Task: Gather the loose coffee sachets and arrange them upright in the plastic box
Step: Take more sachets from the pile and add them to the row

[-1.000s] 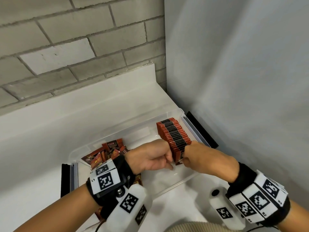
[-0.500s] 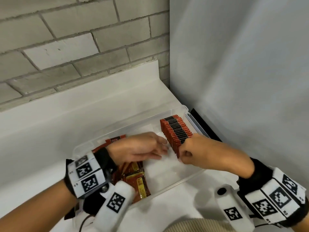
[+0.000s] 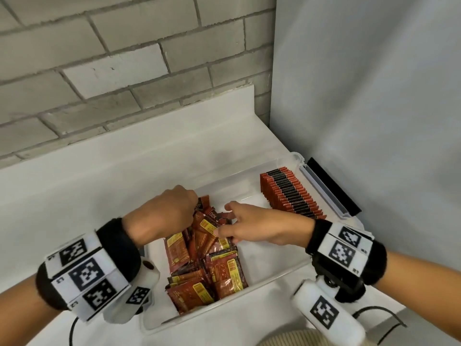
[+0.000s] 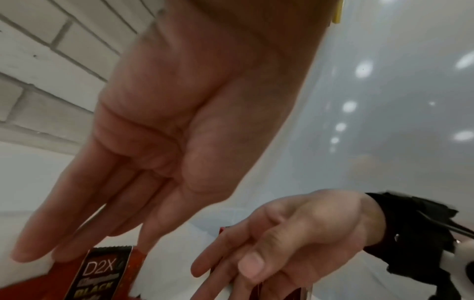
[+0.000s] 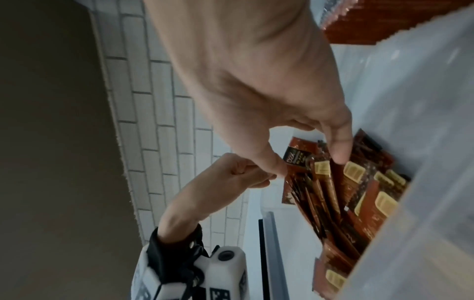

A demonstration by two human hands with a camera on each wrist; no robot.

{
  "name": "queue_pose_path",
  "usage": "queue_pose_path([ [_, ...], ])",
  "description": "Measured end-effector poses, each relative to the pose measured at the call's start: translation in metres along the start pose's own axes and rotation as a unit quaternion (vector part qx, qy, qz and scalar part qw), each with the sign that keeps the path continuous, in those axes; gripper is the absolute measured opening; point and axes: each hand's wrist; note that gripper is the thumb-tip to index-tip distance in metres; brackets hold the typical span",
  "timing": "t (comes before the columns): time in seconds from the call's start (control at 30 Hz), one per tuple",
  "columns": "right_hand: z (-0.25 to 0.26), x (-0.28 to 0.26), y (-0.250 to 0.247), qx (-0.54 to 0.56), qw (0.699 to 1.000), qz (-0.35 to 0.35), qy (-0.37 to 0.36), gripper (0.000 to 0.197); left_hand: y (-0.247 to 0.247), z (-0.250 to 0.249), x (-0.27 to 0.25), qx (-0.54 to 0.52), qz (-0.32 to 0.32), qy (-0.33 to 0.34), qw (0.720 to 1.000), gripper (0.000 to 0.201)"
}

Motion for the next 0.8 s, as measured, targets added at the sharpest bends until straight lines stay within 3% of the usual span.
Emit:
queue_pose_path([
  [0.17, 0.003, 0.018, 0.008, 0.018, 0.999, -0.026, 0.031, 0.057, 0.004, 0.005, -0.002, -0.020, 0.013, 0.012, 1.000, 0.022],
  [0.33, 0.002, 0.033, 0.014, 0.029, 0.998, -0.036, 0.042, 0.033, 0.006, 0.007, -0.007, -0.064, 0.022, 0.022, 0.997, 0.009],
  [0.43, 0.003, 0.039, 0.015, 0.044, 0.997, -0.044, 0.049, 0.017, 0.013, 0.008, -0.009, -0.052, 0.020, 0.018, 0.998, 0.015],
  [0.57, 0.002, 0.046, 0.015, 0.055, 0.995, -0.061, 0.057, 0.015, 0.014, 0.013, -0.013, -0.027, -0.007, -0.002, 1.000, 0.017],
  [0.6, 0.002, 0.047, 0.015, 0.058, 0.995, -0.062, 0.056, 0.020, 0.013, 0.014, -0.015, -0.025, -0.012, -0.008, 1.000, 0.018],
  [0.7, 0.000, 0.047, 0.016, 0.069, 0.995, -0.064, 0.042, 0.067, 0.017, 0.016, -0.017, -0.031, 0.004, -0.005, 1.000, 0.022],
  [0.8, 0.002, 0.046, 0.017, 0.073, 0.997, -0.032, 0.012, 0.078, 0.021, 0.020, -0.016, -0.057, 0.014, 0.002, 0.998, 0.022],
])
Point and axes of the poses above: each hand's wrist, its own x-axis towards the middle knuckle, its own y-axis out of the palm, z = x × y, and after that the axes turned 3 degrees about z, right-handed
